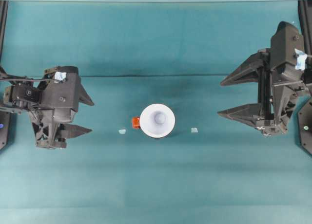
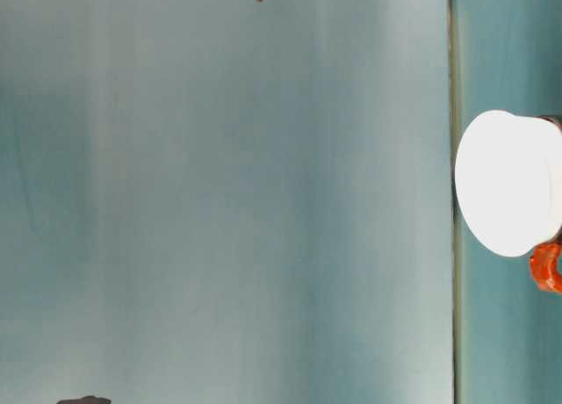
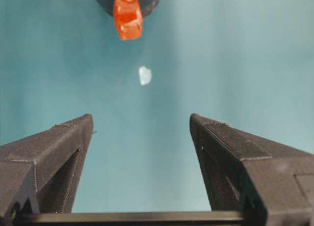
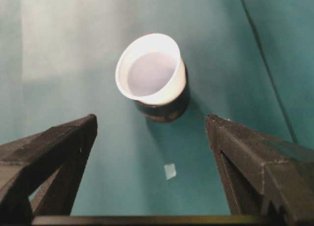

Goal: Put the paper cup into the moved red handle cup holder.

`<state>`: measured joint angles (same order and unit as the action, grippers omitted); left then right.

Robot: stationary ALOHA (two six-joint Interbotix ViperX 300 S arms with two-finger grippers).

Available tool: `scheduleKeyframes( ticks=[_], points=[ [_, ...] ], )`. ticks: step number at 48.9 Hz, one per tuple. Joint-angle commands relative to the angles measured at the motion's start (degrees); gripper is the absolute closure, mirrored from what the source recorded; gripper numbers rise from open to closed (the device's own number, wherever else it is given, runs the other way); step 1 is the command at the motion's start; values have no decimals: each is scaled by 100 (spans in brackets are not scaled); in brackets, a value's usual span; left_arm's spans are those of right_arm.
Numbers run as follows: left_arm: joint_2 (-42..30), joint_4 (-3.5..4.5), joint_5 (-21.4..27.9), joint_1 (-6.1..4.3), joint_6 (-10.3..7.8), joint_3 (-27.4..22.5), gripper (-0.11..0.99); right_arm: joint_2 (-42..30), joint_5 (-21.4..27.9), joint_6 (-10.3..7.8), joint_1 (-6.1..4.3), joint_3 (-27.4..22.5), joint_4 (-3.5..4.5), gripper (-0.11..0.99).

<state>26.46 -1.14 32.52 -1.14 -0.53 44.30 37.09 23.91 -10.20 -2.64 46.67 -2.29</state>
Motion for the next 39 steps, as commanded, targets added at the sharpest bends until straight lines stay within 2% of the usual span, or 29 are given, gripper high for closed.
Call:
scheduleKeyframes(
  ticks=[1,20,23,31,39],
  points=[
    [53,-9,-18,-9,0,-62,5,18,-62,35,9,-44,0,-5],
    [53,-9,-18,-26,9,-62,5,26,-79,79,18,-18,18,-5],
    [53,-9,-18,-35,9,-70,5,53,-79,193,35,0,53,-5],
    [53,-9,-18,-44,9,-70,5,105,-141,519,97,26,53,-5],
    [44,-9,-18,-35,9,-70,5,114,-158,571,97,26,53,-5]
  ],
)
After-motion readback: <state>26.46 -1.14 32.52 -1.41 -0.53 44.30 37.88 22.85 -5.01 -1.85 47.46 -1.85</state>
